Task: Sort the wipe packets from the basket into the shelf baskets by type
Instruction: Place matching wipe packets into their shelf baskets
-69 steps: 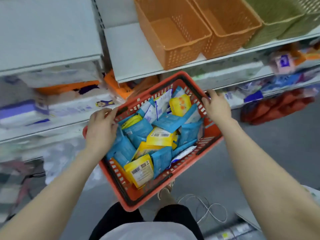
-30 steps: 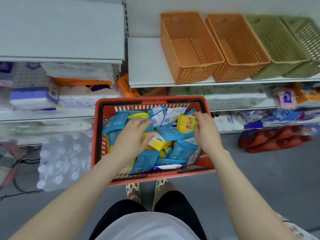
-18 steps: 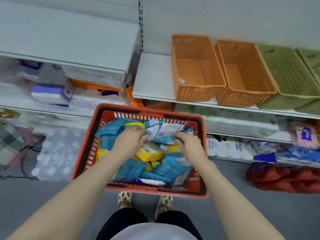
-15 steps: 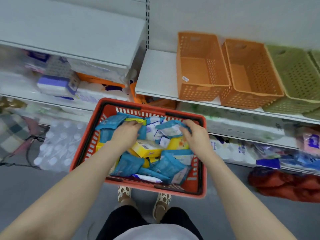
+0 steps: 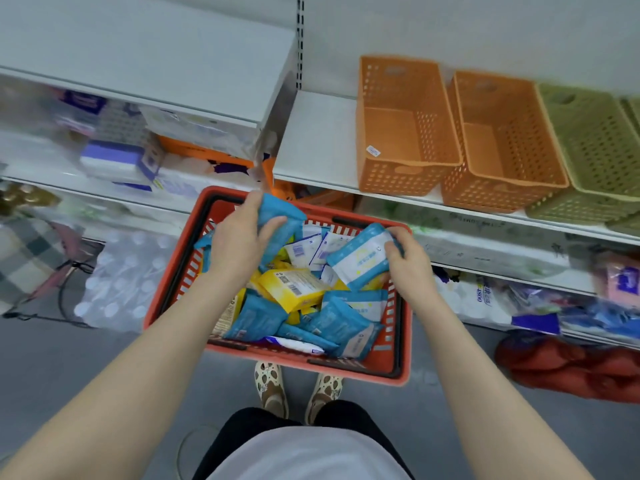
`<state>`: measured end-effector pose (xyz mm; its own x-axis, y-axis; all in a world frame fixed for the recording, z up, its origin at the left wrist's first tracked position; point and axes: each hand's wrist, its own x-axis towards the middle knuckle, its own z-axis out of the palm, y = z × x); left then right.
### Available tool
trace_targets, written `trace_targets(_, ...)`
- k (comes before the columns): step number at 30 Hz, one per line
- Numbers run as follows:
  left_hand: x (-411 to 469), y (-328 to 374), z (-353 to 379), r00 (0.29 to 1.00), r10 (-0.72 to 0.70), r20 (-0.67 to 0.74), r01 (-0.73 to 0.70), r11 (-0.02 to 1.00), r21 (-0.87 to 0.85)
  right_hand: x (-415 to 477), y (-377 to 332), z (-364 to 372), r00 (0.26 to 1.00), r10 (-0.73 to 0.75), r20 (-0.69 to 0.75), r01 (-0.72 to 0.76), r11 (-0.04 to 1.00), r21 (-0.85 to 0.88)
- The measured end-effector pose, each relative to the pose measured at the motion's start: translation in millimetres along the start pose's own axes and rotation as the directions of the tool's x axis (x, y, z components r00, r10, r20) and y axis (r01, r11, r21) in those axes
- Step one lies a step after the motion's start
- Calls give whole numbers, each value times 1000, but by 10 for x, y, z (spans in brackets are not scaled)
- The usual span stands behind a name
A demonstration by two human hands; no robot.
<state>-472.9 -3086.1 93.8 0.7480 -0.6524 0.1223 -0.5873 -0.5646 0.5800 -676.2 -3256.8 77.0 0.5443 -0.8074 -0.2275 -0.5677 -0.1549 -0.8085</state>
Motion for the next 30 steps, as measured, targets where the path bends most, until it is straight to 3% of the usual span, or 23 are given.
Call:
trace_targets(2,1,30,-27,985,-168,30,170,961,-216,17,-64,-20,999,52,4,-52,989,135)
trace_targets(4,0,-31,22,921,-325,214,386,835,-391,35,-165,-44,997,60,40,-68,970,235)
trace_targets(6,-55,-71,50,818,-409,404,565,704,-430,34,-303,-57,991,22,136,-68,936,344)
trace_targets(10,-201,53,89,749,-328,576,641,580,-503,28,-507,74,943,-78,324,-40,939,342)
trace_targets(13,-262,121,124,720,-312,620,678,505,-534,34,-566,220,957,-35,287,-43,964,262)
trace_targets(15,-265,116,92,672,-343,656,737,390,-551,34,-560,258,963,5,270,-84,956,282)
trace_targets(17,-264,100,64,614,-283,737,789,246,-563,33,-543,288,957,1,290,-87,955,285)
trace_targets(18,-268,106,60,602,-225,766,797,236,-557,34,-542,302,953,-17,304,-65,964,257)
trace_targets(20,-306,154,90,605,-138,784,771,351,-532,26,-550,342,939,-35,341,-43,975,220)
trace_targets(23,-334,182,186,683,-186,707,684,504,-528,31,-506,363,951,21,309,-93,971,220)
trace_targets(25,-323,148,192,732,-274,623,663,492,-563,23,-349,294,960,22,281,1,997,-82)
trace_targets(26,-317,113,178,744,-298,598,658,479,-581,-3,-248,248,941,21,338,88,949,-304)
trace_targets(28,-316,19,163,746,-322,583,659,479,-580,-109,-33,228,856,117,503,253,755,-606)
trace_targets(30,-332,-59,168,738,-339,584,670,473,-572,-260,126,307,828,178,532,347,582,-735)
